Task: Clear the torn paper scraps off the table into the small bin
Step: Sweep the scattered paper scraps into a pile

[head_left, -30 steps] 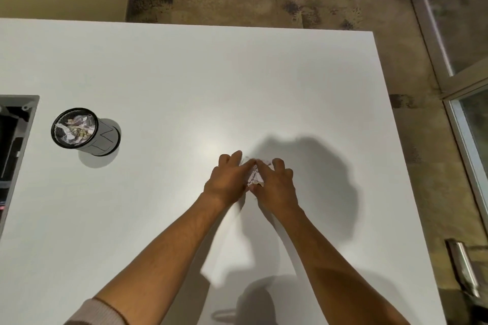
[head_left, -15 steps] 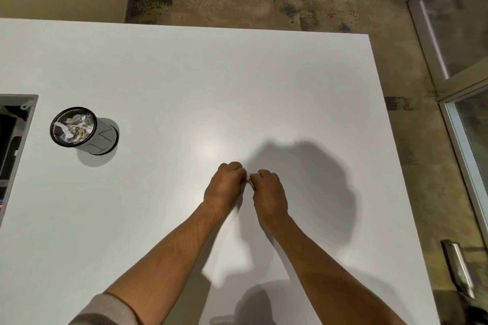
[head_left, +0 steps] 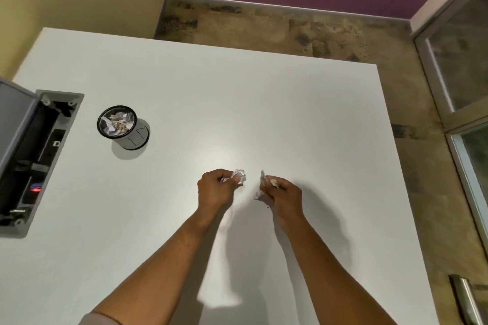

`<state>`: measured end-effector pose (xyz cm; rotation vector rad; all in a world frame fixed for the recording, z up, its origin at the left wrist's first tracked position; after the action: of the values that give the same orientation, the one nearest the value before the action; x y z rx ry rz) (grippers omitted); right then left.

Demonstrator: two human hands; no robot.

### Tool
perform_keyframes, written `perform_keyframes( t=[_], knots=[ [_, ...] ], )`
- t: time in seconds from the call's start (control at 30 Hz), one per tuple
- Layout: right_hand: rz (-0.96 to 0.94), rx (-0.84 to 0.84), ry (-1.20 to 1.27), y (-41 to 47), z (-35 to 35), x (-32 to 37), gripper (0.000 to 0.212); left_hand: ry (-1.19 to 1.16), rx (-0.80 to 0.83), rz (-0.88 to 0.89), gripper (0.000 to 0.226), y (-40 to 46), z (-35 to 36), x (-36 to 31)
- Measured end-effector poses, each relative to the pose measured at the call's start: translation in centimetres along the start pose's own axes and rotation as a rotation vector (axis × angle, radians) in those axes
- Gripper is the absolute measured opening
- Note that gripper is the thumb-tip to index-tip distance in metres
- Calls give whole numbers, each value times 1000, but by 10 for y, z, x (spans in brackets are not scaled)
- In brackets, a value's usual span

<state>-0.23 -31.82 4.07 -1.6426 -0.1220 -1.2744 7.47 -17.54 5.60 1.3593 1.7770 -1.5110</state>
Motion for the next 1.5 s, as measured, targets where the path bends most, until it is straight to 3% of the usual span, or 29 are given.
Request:
perform_keyframes(
  t=[0.3,0.57,0.67,0.77,0.9,1.07,1.27,1.5],
  knots=[
    [34,120,161,-36,60,-4,13,-237,-155,-88,11,10,-104,-11],
    [96,220,403,-50,135,0,12,-30,-364,31,13,65,-207,-19],
    [92,210,410,-58,163,6,12,201,-390,97,13,89,-231,-34],
    [100,217,400,-61,180,8,11,468,-349,132,12,115,-240,-46],
    [132,202,406,-56,191,5,10,872,-235,137,29,139,-236,-53],
    [151,182,439,-49,201,-1,12,1153,-92,127,26,160,-226,-52],
    [153,173,498,-46,216,-2,13,1265,-14,168,25,167,-222,-54],
    [152,185,493,-43,219,1,13,1027,1,172,34,155,-241,-58]
  ],
)
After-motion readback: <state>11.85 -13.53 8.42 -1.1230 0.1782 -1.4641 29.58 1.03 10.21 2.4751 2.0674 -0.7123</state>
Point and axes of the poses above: each hand's wrist, its own y-axis towards the middle knuckle, its own z-axis out of the palm, x = y × z, the point moved 1 cm from there along y, towards the middle knuckle, and after that the axes turned 2 degrees about y, right-handed, at the moved point
